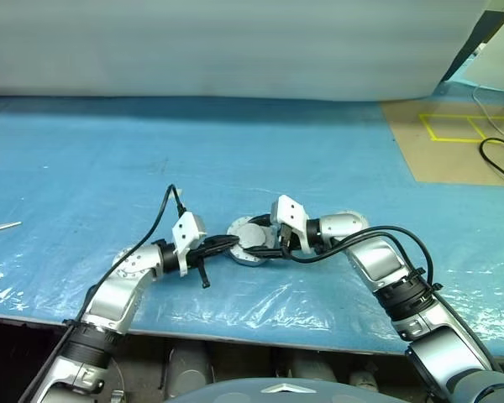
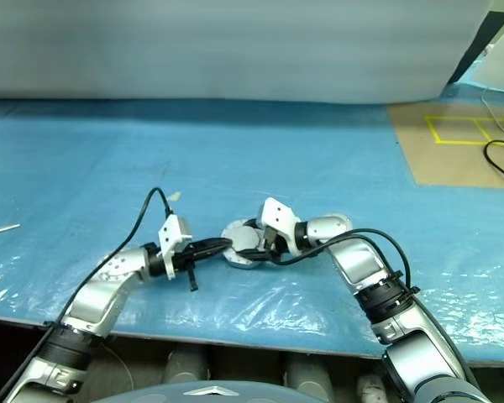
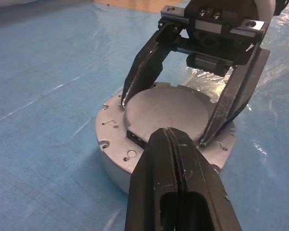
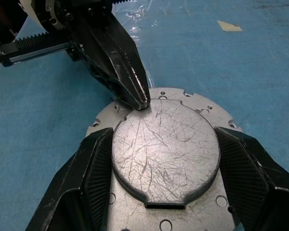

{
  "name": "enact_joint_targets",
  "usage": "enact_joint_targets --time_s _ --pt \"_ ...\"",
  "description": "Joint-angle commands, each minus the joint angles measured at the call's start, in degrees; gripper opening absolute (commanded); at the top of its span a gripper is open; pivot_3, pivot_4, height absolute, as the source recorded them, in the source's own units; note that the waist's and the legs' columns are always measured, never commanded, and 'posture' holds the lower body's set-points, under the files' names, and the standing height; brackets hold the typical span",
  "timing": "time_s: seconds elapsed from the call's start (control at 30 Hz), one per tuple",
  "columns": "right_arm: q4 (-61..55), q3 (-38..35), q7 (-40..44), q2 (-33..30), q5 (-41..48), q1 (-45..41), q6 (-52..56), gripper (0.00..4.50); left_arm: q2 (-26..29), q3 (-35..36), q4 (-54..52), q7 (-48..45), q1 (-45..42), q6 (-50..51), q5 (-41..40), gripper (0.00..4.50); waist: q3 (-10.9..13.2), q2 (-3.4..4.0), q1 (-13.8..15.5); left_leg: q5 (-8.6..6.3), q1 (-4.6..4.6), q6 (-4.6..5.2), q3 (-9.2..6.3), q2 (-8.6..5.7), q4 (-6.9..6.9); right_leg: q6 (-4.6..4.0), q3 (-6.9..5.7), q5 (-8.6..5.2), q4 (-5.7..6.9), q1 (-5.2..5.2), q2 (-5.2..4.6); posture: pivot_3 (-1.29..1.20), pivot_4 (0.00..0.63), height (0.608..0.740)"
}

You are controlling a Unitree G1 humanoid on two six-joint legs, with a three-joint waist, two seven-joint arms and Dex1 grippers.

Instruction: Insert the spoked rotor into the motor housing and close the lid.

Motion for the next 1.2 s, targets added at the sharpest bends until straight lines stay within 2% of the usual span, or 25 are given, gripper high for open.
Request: enact_joint_targets --time_s 0.03,0.4,0.77,0.83,0.93,1.13,1.2 --pt "2.1 1.2 -0.6 -1.5 -2.5 2.2 2.9 2.97 0.8 -0.2 1.9 -0.4 -0.3 -1.7 2.0 0.0 0.0 0.0 0.0 0.0 0.01 0.0 0.0 0.0 0.0 0.0 0.0 0.0 -0.01 0.01 -0.01 0.0 0.15 0.74" --pt "1.6 1.2 -0.8 -1.8 -2.6 2.7 3.1 2.97 1.5 1.0 3.9 -0.9 -0.2 -2.6 1.7 0.0 0.0 0.02 0.3 0.0 0.02 0.01 0.0 -0.02 -0.11 0.01 -0.01 0.0 -0.13 0.01 -0.04 0.0 0.15 0.74" --pt "0.9 1.3 -0.8 -1.4 -2.4 2.7 4.0 2.97 0.9 -1.0 2.5 -2.1 -0.1 -2.6 2.2 0.0 -0.1 0.05 0.3 -0.01 0.02 0.01 0.01 -0.01 -0.23 0.01 -0.01 -0.01 -0.3 0.02 -0.04 0.0 0.15 0.74" --pt "0.5 1.1 -1.0 -1.1 -2.0 2.6 4.5 3.71 1.0 -1.1 2.7 -2.2 0.0 -2.9 2.5 0.0 -0.1 0.05 0.3 -0.01 0.02 0.01 0.01 -0.01 -0.25 0.01 -0.02 0.0 -0.34 0.02 -0.04 0.0 0.15 0.74" --pt "0.2 0.9 -1.1 -0.9 -1.6 2.6 5.2 4.48 0.9 -1.1 2.7 -2.2 0.0 -3.0 2.5 0.0 -0.1 0.07 0.3 -0.01 0.02 0.01 0.01 -0.01 -0.31 0.01 -0.02 0.0 -0.43 0.02 -0.04 0.0 0.15 0.74" --pt "-1.3 -2.7 -2.6 -0.2 0.6 1.4 5.8 4.48 1.0 -1.1 3.1 -2.4 0.2 -3.4 2.8 0.0 -0.1 0.08 0.5 0.01 0.01 -0.03 0.01 -0.02 -0.46 0.02 -0.05 0.0 -0.62 -0.01 -0.07 0.0 0.15 0.74" --pt "-4.2 -5.4 -1.3 -0.7 4.3 0.9 8.5 4.48 1.0 -1.0 3.0 -2.4 0.2 -3.4 2.7 0.0 -0.1 0.09 0.6 0.04 -0.05 -0.08 0.01 -0.02 -0.48 0.02 -0.06 0.0 -0.63 -0.08 -0.06 0.0 0.15 0.74"
